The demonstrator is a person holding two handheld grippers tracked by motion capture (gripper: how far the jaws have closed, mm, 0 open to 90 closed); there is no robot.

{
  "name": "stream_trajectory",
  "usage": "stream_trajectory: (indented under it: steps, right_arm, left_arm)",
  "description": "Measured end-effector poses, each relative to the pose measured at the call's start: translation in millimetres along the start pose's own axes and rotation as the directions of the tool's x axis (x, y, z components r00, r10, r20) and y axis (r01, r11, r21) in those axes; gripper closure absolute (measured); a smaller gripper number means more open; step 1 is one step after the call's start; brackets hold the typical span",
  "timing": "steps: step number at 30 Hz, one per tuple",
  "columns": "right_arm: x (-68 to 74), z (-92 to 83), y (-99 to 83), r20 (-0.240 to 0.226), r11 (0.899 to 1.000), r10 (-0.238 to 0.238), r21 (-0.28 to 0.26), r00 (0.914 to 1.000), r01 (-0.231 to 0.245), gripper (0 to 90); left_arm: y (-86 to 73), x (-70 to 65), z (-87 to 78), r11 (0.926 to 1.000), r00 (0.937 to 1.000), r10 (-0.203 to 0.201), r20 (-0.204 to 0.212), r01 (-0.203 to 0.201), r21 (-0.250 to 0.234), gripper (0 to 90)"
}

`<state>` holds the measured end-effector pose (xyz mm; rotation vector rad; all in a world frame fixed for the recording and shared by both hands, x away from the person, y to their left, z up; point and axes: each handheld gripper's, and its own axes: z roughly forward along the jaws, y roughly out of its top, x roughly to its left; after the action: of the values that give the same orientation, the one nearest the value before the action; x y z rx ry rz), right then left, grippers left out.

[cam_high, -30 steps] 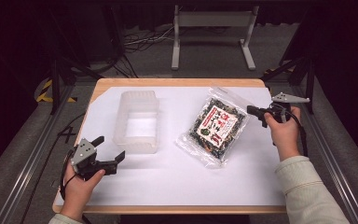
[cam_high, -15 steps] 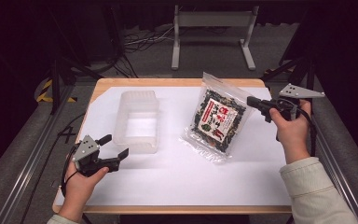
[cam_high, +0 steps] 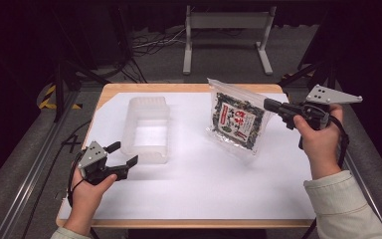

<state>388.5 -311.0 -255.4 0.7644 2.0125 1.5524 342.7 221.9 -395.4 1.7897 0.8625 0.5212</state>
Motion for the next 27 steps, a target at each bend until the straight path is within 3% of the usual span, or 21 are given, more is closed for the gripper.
stream_trajectory:
  steps: [5,8,12,18,21,27]
  right_arm:
    - [6.2,-3.5,8.2,-0.008,1.000,-0.028,-0.010,0.9996,0.028,90.0]
    - [11.7,-5.8,14.6,-0.023,0.999,-0.040,-0.025,0.9989,0.040,90.0]
    - [19.9,-6.2,21.6,-0.055,0.998,-0.052,-0.042,0.9971,0.050,90.0]
    - [37.7,-1.6,30.8,-0.114,0.996,-0.075,-0.046,0.9907,0.070,90.0]
    - [46.1,1.4,34.1,-0.146,0.995,-0.085,-0.059,0.9857,0.077,90.0]
    - [61.8,7.9,40.3,-0.195,0.992,-0.112,-0.078,0.9744,0.098,90.0]
  left_arm:
    - [9.5,-5.3,4.7,0.9997,0.9997,0.010,0.022,-0.010,-0.022,20.0]
    - [19.6,-13.4,10.6,0.9995,0.9973,0.013,0.072,-0.011,-0.031,21.9]
    - [29.9,-24.0,20.2,0.9975,0.9943,0.021,0.104,-0.014,-0.069,14.7]
    - [43.9,-34.6,29.3,0.9945,0.9835,0.017,0.180,0.002,-0.105,9.2]
    - [50.0,-38.8,31.9,0.9934,0.9807,0.031,0.193,-0.009,-0.114,8.6]
    - [62.8,-46.3,37.1,0.9909,0.9668,0.066,0.247,-0.034,-0.130,8.6]
